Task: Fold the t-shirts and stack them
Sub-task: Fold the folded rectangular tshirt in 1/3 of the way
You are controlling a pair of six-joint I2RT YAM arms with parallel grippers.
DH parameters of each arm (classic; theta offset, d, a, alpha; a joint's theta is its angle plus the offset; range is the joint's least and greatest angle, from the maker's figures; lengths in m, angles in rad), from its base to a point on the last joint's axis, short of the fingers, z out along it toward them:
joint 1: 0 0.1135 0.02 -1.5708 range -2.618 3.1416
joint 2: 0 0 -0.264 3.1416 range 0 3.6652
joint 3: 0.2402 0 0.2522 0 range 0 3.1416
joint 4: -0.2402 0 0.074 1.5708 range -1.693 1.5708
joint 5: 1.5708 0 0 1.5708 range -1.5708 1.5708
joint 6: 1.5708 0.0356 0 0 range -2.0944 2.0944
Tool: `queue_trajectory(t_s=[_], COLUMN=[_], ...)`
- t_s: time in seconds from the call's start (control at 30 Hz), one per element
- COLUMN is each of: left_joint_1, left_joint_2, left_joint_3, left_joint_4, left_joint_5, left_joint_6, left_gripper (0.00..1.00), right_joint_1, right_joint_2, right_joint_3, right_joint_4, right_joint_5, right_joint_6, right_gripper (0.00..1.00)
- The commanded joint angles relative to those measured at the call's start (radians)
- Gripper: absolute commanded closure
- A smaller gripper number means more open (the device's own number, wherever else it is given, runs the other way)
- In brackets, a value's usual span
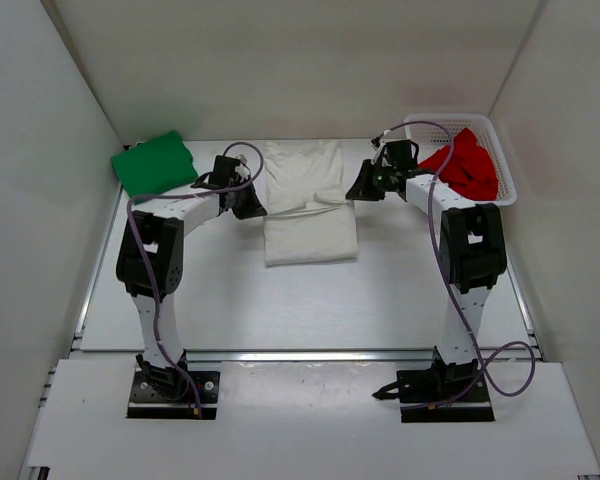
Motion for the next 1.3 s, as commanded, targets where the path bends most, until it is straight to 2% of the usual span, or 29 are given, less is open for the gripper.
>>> queue_trajectory(t_s=[0.0, 0.03, 0.13, 0.17, 0.23, 0.27, 0.33, 0.47, 0.53, 0.63, 0.67, 0.8, 0.93, 1.1, 1.27], left_joint_1=[0.011, 0.012, 0.027, 0.04, 0.052, 0.06, 0.07, 0.026, -0.029, -0.141, -0.156, -0.173, -0.173, -0.183, -0.173], left_joint_2=[0.034, 0.043, 0.041, 0.027, -0.008, -0.039, -0.099, -0.244, -0.275, -0.288, -0.27, -0.182, -0.183, -0.214, -0.252], left_joint_3=[0.081, 0.077, 0.043, 0.026, 0.0, -0.014, -0.034, -0.144, -0.223, -0.38, -0.409, -0.437, -0.498, -0.581, -0.655], left_joint_4=[0.027, 0.033, 0.079, 0.113, 0.147, 0.162, 0.182, 0.234, 0.271, 0.432, 0.444, 0.449, 0.481, 0.5, 0.55], left_joint_5=[-0.018, -0.015, -0.015, 0.01, 0.04, 0.038, 0.041, -0.003, 0.008, 0.035, 0.037, 0.077, 0.067, 0.067, 0.083], left_joint_6=[0.014, 0.005, -0.023, -0.027, -0.052, -0.053, -0.079, -0.122, -0.161, -0.228, -0.236, -0.254, -0.267, -0.268, -0.287], left_gripper=[0.98, 0.98, 0.88, 0.8, 0.62, 0.6, 0.56, 0.57, 0.58, 0.59, 0.59, 0.64, 0.64, 0.64, 0.65], right_joint_1=[-0.02, -0.014, -0.017, -0.013, -0.017, -0.016, -0.014, 0.024, 0.04, 0.101, 0.115, 0.17, 0.204, 0.219, 0.165], right_joint_2=[0.057, 0.075, 0.123, 0.137, 0.14, 0.134, 0.099, -0.012, -0.07, -0.093, -0.081, -0.015, 0.042, 0.186, 0.301], right_joint_3=[0.077, 0.103, 0.169, 0.19, 0.227, 0.23, 0.244, 0.16, 0.105, 0.016, -0.001, 0.006, 0.015, 0.185, 0.333], right_joint_4=[-0.024, -0.028, -0.057, -0.076, -0.103, -0.112, -0.124, -0.089, -0.055, 0.043, 0.057, 0.031, 0.061, -0.005, -0.023], right_joint_5=[0.013, 0.012, 0.024, 0.036, 0.041, 0.049, 0.049, 0.145, 0.161, 0.153, 0.121, 0.093, 0.044, 0.044, 0.027], right_joint_6=[-0.037, -0.042, -0.051, -0.061, -0.051, -0.054, -0.045, -0.051, -0.057, -0.051, -0.039, -0.04, -0.02, -0.04, -0.02], right_gripper=[1.0, 1.0, 1.0, 0.99, 0.86, 0.83, 0.7, 0.59, 0.61, 0.96, 0.99, 1.0, 1.0, 1.0, 1.0])
